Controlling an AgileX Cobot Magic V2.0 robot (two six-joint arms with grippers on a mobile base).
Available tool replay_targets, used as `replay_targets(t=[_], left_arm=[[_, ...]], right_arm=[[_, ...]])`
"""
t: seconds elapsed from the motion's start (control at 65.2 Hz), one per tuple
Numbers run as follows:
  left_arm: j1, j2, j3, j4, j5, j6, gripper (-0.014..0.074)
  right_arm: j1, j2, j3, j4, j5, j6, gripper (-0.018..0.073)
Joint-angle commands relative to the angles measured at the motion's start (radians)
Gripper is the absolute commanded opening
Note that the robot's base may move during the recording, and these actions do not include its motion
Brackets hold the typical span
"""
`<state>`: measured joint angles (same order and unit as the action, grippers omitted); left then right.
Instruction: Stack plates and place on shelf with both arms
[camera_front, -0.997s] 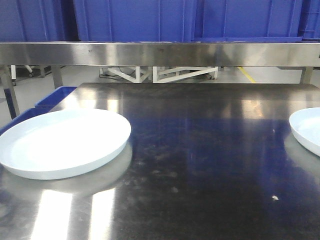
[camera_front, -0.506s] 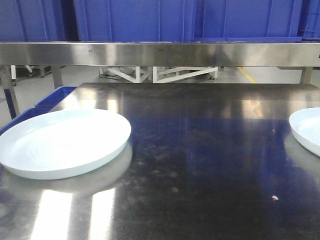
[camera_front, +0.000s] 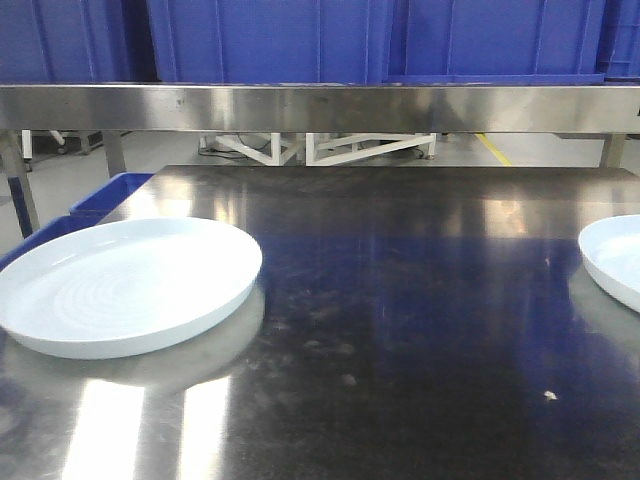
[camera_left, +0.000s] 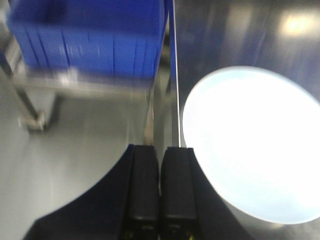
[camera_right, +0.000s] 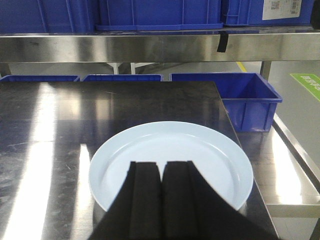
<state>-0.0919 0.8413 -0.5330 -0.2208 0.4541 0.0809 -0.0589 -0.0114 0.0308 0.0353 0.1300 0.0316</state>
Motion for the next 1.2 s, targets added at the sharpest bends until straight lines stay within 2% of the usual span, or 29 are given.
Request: replay_targets(t=[0.0, 0.123, 0.46, 0.706, 0.936, 1.043, 1.181], left_arm=[[-0.005, 0.117, -0.096, -0.049, 0.004, -0.007, 0.009], [-0.005, 0.285, -0.202, -0.062, 0.119, -0.007, 0.009], [-0.005, 0.567, -0.429, -0.062, 0.311, -0.007, 0.009], [-0.017, 0.659, -0.532, -0.062, 0.322, -0.007, 0.0098], [-0.074, 0.735, -0.585, -0.062, 0.337, -0.007, 0.0307], [-0.076, 0.753, -0.593, -0.051, 0.341, -0.007, 0.0321], [-0.076, 0.772, -0.593, 0.008, 0.353, -0.007, 0.0321]], right_arm=[[0.0, -0.018, -0.001, -0.008, -0.09, -0.005, 0.0055], [0.0, -0.018, -0.001, -0.008, -0.09, -0.005, 0.0055], [0.0, -0.018, -0.001, -0.008, -0.09, -0.005, 0.0055], [0.0, -0.018, -0.001, -0.008, -0.09, -0.005, 0.0055], [0.0, -0.018, -0.001, -0.008, -0.09, -0.005, 0.0055], [0.0, -0.018, -0.001, -0.008, -0.09, -0.005, 0.0055], [0.0, -0.018, -0.001, -0.008, -0.09, -0.005, 0.0055]])
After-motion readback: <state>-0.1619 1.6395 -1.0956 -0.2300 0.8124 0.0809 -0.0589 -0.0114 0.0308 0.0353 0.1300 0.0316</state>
